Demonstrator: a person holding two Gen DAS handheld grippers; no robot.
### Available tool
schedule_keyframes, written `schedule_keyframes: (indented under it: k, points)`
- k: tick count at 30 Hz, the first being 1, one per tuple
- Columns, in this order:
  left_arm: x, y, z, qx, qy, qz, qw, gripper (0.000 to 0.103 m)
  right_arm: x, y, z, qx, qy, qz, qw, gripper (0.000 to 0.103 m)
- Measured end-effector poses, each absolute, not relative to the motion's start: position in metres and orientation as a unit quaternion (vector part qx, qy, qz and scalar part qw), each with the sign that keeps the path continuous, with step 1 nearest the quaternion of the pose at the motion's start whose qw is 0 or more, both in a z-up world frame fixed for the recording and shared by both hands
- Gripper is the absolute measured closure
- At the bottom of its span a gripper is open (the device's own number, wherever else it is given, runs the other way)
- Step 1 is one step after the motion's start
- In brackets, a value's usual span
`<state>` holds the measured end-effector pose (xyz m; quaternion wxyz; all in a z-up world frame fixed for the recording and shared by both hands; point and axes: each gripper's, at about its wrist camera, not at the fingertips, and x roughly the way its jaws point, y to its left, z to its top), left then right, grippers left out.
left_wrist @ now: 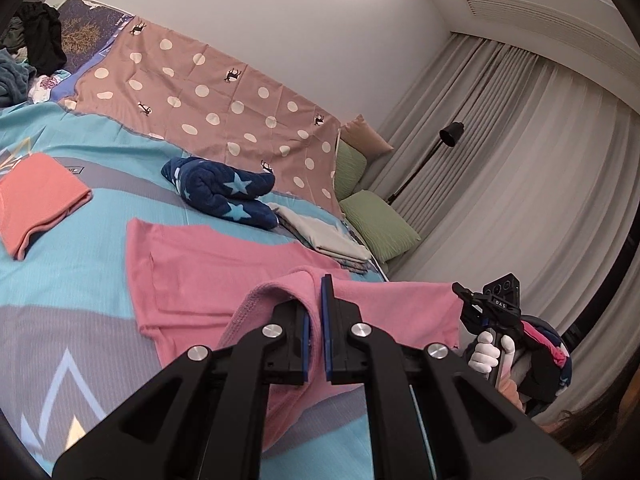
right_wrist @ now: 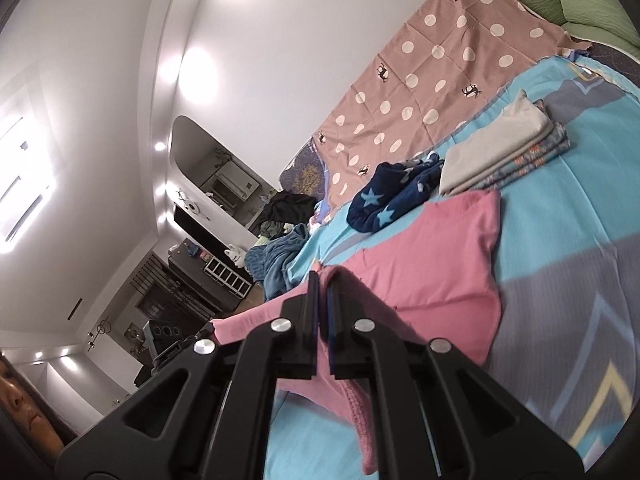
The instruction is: Fold small clothes
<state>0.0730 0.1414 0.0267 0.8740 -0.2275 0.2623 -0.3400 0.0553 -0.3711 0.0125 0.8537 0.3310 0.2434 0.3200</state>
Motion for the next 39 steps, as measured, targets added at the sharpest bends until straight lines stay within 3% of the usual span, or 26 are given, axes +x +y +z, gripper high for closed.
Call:
schedule_keyframes:
  k: [5, 11, 17, 21, 22, 24, 28, 39]
  points:
    - [0.136, 0.135, 0.015, -0.219, 0.289, -0.32, 0.875, 0.098, 0.113, -0.367, 0.006, 0.326, 0.26, 0.3, 0.858, 0.1]
    - [0.219, 0.125, -0.039, -0.206, 0.353, -0.278, 0.869, 0.098, 0.195, -0.359, -0.037, 0.314, 0.319, 0.247, 0.859, 0.1]
    - [0.258, 0.138, -0.083, -0.205, 0.397, -0.205, 0.871, 0.08, 0.244, -0.357, -0.097, 0.302, 0.384, 0.184, 0.853, 0.097]
    - [0.241, 0.16, -0.071, -0.209, 0.37, -0.18, 0.887, 0.069, 0.237, -0.365, -0.103, 0.304, 0.39, 0.177, 0.851, 0.091]
    - [0.234, 0.163, -0.066, -0.204, 0.363, -0.175, 0.892, 0.062, 0.234, -0.366, -0.099, 0.299, 0.386, 0.171, 0.856, 0.078]
    - [0.214, 0.167, -0.057, -0.193, 0.35, -0.174, 0.9, 0.06, 0.218, -0.369, -0.085, 0.289, 0.371, 0.164, 0.867, 0.068]
    - [0.167, 0.164, -0.054, -0.169, 0.355, -0.182, 0.901, 0.051, 0.178, -0.368, -0.07, 0.265, 0.369, 0.167, 0.875, 0.064]
    - [0.081, 0.149, -0.094, -0.247, 0.4, -0.248, 0.847, 0.048, 0.074, -0.379, -0.105, 0.322, 0.412, 0.152, 0.838, 0.053]
